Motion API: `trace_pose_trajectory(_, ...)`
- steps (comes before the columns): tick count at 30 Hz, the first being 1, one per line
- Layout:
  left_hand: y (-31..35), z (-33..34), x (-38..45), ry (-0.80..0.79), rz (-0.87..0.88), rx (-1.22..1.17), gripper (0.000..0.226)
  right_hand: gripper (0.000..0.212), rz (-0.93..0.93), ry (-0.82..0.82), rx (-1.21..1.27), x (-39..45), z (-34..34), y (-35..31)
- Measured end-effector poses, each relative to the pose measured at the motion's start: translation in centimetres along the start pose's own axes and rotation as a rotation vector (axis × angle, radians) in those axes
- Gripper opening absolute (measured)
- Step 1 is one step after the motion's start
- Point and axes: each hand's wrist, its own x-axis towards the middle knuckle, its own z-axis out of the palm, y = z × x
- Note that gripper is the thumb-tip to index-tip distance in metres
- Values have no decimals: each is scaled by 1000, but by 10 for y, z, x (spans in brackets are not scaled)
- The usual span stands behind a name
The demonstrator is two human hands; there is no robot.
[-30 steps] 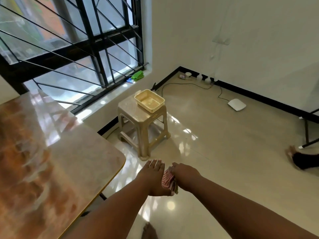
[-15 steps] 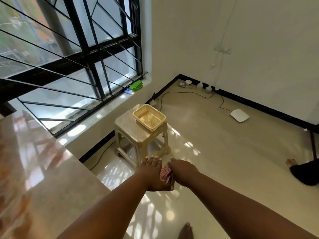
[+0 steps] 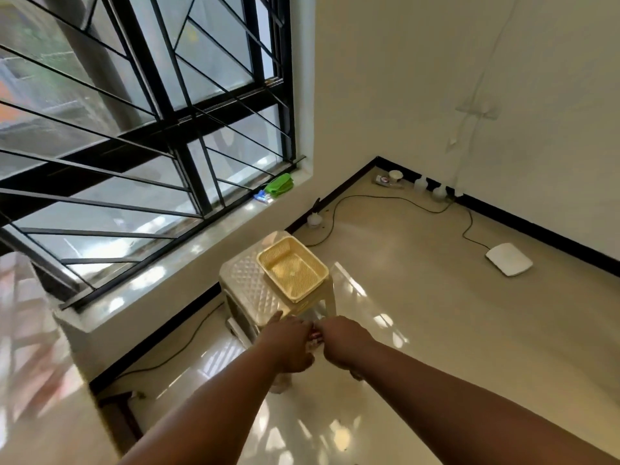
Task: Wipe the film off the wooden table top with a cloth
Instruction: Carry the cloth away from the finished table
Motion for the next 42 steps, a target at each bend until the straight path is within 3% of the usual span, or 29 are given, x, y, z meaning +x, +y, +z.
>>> trace_pose_trajectory(6,-27,-24,48,147,-115,-87,19,38,-52,0,26,47,-27,27)
trace_pose_trajectory(13,-82,-53,130,284,-123,-108,23,54,-81,52,-30,122,-48,49)
trace_pose_trajectory(18,-131,-66,178,326,-206,-153,13,44,-24,90,-48,179,-68,58)
trace_pose_trajectory(20,-141,-69,190,382,-175,-29,15,41,3,116,-38,191,-74,60)
trace_pose_trajectory(23,-156,-76,214,332,-316,49,30,37,16,170,-6,217,-81,57)
trace_pose_trajectory(26,-170,-77,244,129,-485,-111,26,35,-10,216,-20,242,-81,57)
trace_pose_trajectory(30,-188,-52,284,143,-555,-287,7,36,-91,179,-61,282,-62,59)
trace_pose_trajectory(32,-197,-45,296,121,-575,-475,15,38,-131,189,-122,289,-54,54)
trace_pose_trajectory(34,-201,-39,304,155,-534,-597,25,32,-186,294,-200,293,-45,50)
trace_pose_trajectory(36,-201,-11,314,234,-503,-643,31,20,-265,296,-336,308,-16,54)
trace_pose_trajectory(38,-199,6,311,242,-415,-623,36,22,-292,274,-396,311,5,55)
trace_pose_trajectory(42,-204,49,297,96,-178,-169,48,18,-363,156,-401,317,47,62)
